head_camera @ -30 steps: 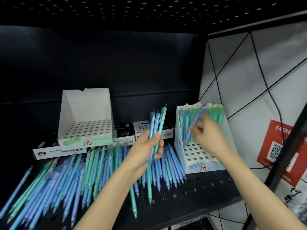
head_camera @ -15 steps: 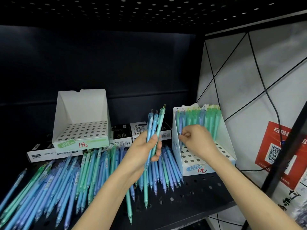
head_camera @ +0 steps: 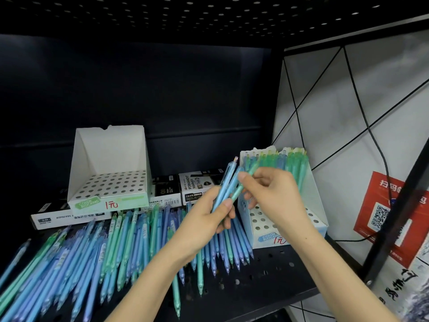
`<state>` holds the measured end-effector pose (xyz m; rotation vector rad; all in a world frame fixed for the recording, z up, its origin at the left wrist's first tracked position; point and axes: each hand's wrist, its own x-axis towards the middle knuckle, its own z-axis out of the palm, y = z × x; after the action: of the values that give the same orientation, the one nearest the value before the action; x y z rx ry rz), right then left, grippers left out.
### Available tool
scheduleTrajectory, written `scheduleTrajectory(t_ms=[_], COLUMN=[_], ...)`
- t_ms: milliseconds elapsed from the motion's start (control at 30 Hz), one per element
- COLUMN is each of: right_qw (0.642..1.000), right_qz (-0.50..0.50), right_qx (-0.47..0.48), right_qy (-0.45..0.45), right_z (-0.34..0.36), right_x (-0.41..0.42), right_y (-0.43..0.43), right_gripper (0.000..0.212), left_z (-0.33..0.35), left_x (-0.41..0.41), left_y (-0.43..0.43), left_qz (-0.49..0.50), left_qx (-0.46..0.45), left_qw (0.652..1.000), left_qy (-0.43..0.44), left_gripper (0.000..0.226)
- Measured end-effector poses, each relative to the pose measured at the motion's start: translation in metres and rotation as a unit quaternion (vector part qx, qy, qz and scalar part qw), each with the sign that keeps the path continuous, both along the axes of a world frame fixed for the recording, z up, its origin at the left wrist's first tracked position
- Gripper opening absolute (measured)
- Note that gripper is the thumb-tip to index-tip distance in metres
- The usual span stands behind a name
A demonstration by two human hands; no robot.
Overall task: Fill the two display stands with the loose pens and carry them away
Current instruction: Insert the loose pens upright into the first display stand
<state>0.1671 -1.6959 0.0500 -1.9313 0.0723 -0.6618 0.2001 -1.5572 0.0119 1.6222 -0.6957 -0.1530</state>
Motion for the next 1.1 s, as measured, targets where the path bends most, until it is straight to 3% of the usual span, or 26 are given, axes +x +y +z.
scheduleTrajectory(t_ms=[67, 133, 267, 400, 633, 833, 1100], right_qw=[0.998, 0.992, 0.984, 0.982, 0.982, 0.982, 0.968], right_qz=[0.011, -0.039, -0.152, -0.149, -0.126, -0.112, -0.118], right_qx=[0.068, 0.100, -0.003, -0.091, -0.117, -0.138, -0.218], right_qy=[-0.014, -0.058, -0.090, -0.069, -0.082, -0.061, 0.033], right_z=[0.006, 0.012, 0.008, -0.008, -0.006, -0.009, -0.017], right_x=[-0.004, -0.004, 0.006, 0.016, 0.022, 0.025, 0.029], right_y=[-0.011, -0.028, -0.051, -0.050, -0.047, -0.045, -0.037], right_gripper=[0.017, 0.012, 0.008, 0.030, 0.014, 0.014, 0.013], left_z=[-0.001, -0.001, -0.003, -0.004, -0.005, -0.005, -0.004], left_x=[0.001, 0.004, 0.009, 0.011, 0.011, 0.010, 0.009], left_y=[0.001, 0.002, 0.004, 0.003, 0.004, 0.004, 0.003], left_qz=[0.027, 0.063, 0.118, 0.133, 0.127, 0.125, 0.098], left_qx=[-0.001, -0.007, -0.005, -0.007, -0.005, -0.004, 0.004], left_qw=[1.000, 0.998, 0.993, 0.991, 0.992, 0.992, 0.994], left_qy=[0.002, 0.005, -0.004, 0.006, 0.016, 0.028, 0.038], left_gripper=[0.014, 0.014, 0.015, 0.015, 0.013, 0.007, 0.011])
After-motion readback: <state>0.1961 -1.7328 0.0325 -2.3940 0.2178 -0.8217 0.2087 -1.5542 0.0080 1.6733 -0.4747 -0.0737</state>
